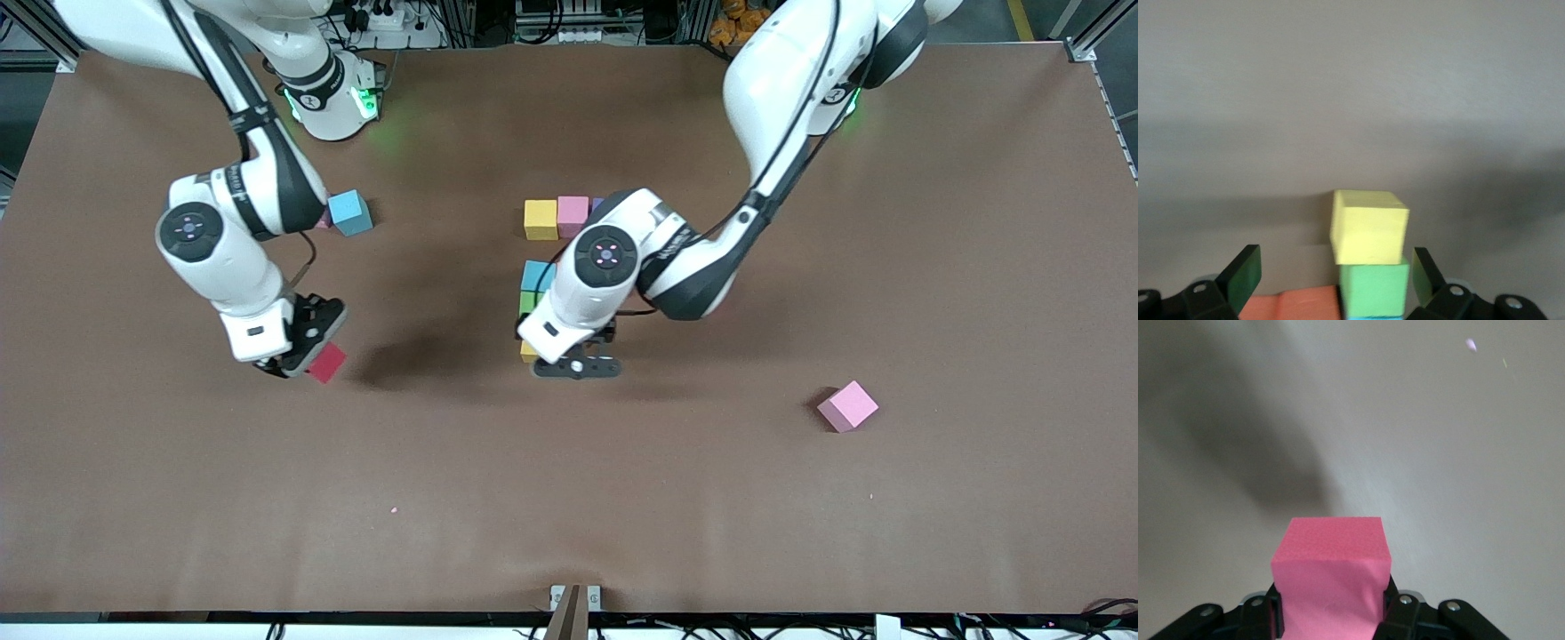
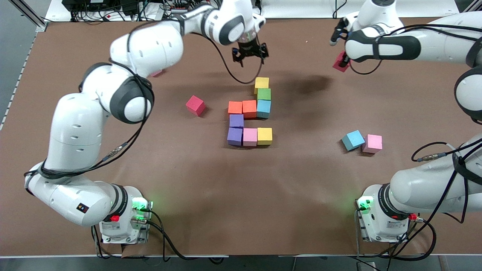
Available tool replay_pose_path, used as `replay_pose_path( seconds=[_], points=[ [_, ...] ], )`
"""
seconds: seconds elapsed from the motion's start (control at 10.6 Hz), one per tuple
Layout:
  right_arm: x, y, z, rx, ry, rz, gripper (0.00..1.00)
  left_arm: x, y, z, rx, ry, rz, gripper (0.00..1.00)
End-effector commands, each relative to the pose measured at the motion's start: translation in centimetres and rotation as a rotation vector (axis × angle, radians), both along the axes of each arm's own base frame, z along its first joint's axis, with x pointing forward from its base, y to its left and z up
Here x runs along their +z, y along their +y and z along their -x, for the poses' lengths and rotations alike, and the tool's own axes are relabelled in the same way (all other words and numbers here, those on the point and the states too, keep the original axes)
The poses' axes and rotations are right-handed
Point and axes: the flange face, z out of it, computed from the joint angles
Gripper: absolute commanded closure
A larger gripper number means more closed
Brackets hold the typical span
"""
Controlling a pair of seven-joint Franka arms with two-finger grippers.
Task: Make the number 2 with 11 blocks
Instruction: 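Release yellow below green with the left gripper while the right gripper lifts red, then carry red to column with the right gripper while the left gripper reaches pink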
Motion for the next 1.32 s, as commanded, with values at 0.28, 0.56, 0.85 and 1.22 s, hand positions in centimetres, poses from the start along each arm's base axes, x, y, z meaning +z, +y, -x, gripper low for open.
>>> replay_pose_path(
  seconds=[0.28,0.56,0.85,1.22],
  points=[
    [3.3,16.7,0.3,0.207,-0.060,-0.095,0.53,6.2,11.1,-3.1,0.106,0.063,-0.153,0.00],
    [3.4,27.2,2.2,0.345,-0.069,-0.049,0.54,5.9,18.2,-2.8,0.141,0.071,-0.268,0.00],
    [-1.1,35.1,5.5,0.369,0.004,-0.119,0.54,4.7,23.7,-1.4,0.149,0.120,-0.311,0.00],
    [-3.2,39.9,5.6,0.440,-0.018,-0.103,0.55,0.0,26.6,3.4,0.080,0.086,-0.281,0.00]
  ],
)
